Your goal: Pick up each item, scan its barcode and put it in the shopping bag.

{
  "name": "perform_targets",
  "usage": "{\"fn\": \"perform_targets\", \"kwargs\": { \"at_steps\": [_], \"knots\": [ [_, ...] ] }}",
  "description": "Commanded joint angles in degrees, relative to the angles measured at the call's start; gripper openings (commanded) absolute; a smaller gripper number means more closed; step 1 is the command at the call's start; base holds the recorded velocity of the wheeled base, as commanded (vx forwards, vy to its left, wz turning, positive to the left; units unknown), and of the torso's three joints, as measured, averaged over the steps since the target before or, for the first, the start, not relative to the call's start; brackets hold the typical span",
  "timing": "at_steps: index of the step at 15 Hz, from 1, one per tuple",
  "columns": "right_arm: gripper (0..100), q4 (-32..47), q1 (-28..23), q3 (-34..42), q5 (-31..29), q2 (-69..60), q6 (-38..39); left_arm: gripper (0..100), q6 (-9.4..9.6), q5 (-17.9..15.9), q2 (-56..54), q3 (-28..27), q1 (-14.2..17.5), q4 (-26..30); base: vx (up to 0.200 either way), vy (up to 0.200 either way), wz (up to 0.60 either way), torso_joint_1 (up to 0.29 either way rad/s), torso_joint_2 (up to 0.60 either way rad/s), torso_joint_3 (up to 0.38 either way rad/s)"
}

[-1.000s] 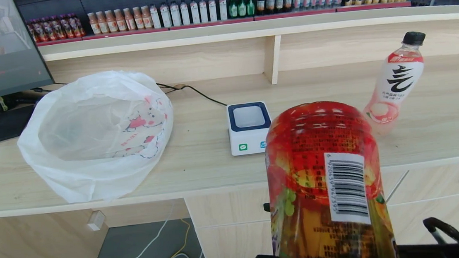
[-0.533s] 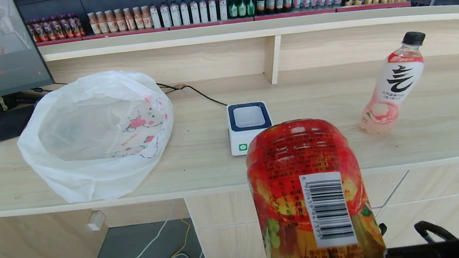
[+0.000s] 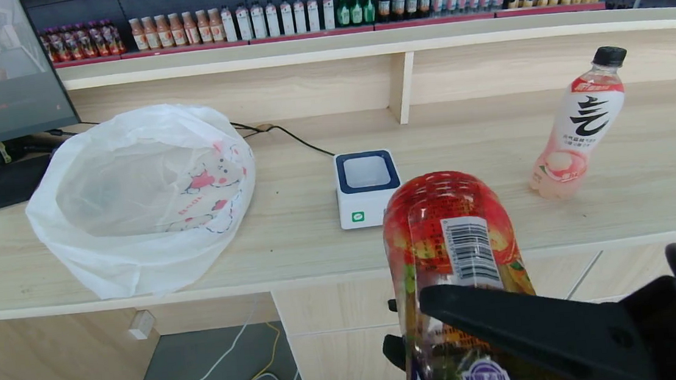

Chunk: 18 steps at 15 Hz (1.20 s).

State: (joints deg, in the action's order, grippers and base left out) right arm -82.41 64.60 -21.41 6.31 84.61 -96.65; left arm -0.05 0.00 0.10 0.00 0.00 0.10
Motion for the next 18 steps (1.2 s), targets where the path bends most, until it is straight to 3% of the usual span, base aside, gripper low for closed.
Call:
{"fn": "perform_targets", "kwargs": {
  "at_steps": [1,7,12,18],
  "knots": [
    [0,0.0,-0.3,0.6,-4.1,0.0,6.4,100,-0.04,0.0,0.0,0.0,0.0,0.0,0.000,0.000,0.00,0.000,0.00,0.000],
    [0,-0.2,-4.7,-0.7,-7.6,2.0,23.3,100,-0.04,0.0,0.0,0.0,0.0,0.0,0.000,0.000,0.00,0.000,0.00,0.000],
    [0,-3.4,-6.4,-2.4,-7.4,9.2,47.3,100,0.05,0.0,0.0,0.0,0.0,0.0,0.000,0.000,0.00,0.000,0.00,0.000],
    [0,-5.8,-9.3,-6.2,-6.9,14.1,56.0,100,0.05,0.0,0.0,0.0,0.0,0.0,0.000,0.000,0.00,0.000,0.00,0.000]
  ]
}}
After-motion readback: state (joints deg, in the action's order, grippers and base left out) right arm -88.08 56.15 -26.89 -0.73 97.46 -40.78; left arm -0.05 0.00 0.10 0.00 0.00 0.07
